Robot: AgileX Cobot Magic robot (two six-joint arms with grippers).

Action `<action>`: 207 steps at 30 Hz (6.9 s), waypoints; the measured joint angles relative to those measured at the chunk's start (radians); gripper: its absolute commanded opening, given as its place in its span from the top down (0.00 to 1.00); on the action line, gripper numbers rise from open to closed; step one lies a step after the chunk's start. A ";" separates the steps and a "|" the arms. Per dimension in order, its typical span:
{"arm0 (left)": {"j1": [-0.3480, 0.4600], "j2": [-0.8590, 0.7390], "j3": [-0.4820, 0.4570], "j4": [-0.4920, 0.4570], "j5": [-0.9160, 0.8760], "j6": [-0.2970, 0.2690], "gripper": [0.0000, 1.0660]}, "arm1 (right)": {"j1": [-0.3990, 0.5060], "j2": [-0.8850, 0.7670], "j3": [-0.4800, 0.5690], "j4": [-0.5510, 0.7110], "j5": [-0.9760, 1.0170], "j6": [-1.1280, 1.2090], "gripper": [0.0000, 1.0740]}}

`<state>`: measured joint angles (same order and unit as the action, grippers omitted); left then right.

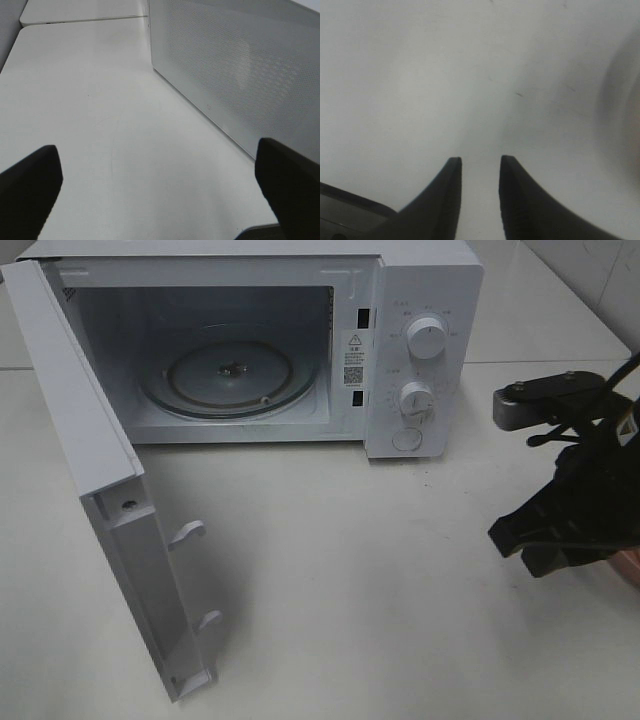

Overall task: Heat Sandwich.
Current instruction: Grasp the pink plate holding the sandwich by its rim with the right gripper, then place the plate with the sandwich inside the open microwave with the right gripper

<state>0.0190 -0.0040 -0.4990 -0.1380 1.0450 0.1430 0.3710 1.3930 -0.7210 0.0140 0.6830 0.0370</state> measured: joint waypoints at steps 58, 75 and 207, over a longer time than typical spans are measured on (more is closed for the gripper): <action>0.000 0.000 0.000 0.000 0.000 0.000 0.03 | -0.390 0.403 -0.173 -0.116 -0.092 -0.002 0.14; 0.000 0.000 0.000 0.000 0.000 0.000 0.03 | -0.390 0.473 -0.177 -0.099 -0.117 -0.037 0.26; 0.000 0.000 0.000 0.000 0.000 0.000 0.03 | 0.743 -0.061 0.041 -0.420 0.295 0.044 0.99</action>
<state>0.0190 -0.0040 -0.4990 -0.1380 1.0450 0.1430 1.1140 1.3320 -0.6800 -0.4060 0.9780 0.0810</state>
